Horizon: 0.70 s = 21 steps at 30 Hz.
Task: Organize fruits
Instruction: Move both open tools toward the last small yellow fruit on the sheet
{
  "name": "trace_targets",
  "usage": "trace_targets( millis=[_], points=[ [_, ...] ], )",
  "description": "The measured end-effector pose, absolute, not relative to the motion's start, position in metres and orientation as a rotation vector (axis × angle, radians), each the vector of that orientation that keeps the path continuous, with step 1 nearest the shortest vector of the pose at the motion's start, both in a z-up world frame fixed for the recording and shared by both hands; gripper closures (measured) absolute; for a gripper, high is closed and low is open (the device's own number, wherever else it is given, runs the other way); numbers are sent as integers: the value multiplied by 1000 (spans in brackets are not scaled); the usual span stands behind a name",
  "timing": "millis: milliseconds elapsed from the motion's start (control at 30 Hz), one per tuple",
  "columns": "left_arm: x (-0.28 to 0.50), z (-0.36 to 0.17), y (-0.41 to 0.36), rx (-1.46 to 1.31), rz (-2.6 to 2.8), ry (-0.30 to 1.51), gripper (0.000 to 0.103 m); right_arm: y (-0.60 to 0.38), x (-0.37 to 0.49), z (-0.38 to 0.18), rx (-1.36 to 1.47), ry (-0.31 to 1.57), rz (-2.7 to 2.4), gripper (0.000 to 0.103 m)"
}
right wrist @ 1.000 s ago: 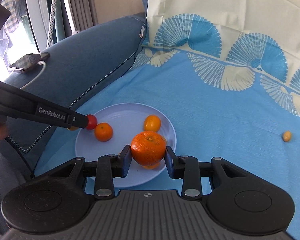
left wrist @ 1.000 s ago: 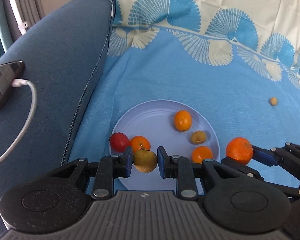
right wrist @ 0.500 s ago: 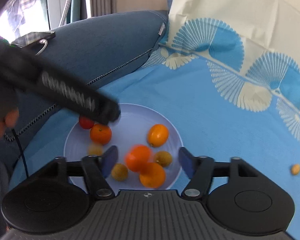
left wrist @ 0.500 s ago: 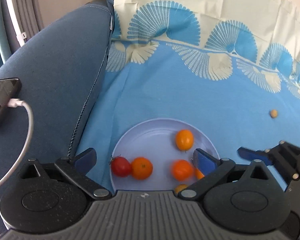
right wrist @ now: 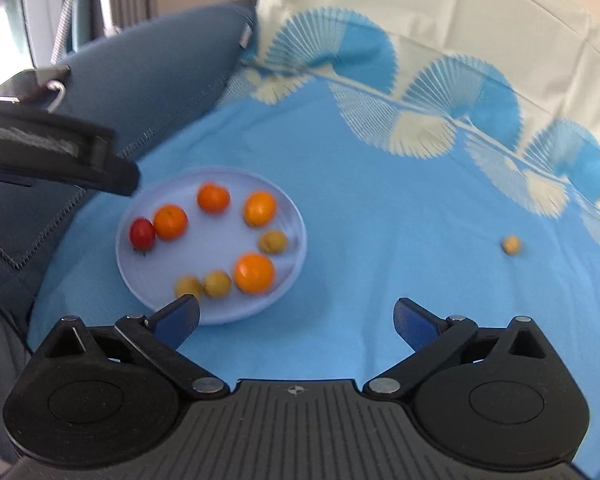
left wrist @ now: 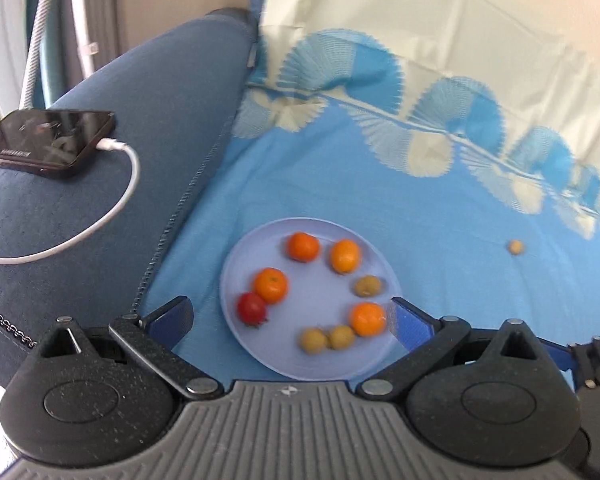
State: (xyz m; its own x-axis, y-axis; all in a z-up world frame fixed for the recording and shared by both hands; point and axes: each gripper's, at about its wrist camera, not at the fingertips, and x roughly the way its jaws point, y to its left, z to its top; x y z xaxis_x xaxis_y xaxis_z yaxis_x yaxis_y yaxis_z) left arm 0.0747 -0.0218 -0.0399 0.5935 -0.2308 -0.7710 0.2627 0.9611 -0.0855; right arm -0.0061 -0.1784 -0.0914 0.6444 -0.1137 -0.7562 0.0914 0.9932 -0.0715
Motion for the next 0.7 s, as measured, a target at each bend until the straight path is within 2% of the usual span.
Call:
trace_targets(
  millis=[267,600,700],
  points=[
    [43,-47,-88,130,-457,878,0,-254,-41,-97,223,848,-377,1],
    [96,-132,-274,289,-610,938,0,-390,-21,-170,309,749,-685,1],
    [120,-160,-322,369,-584,895,0,-420,-1,-195,286,728,-744,1]
  ],
)
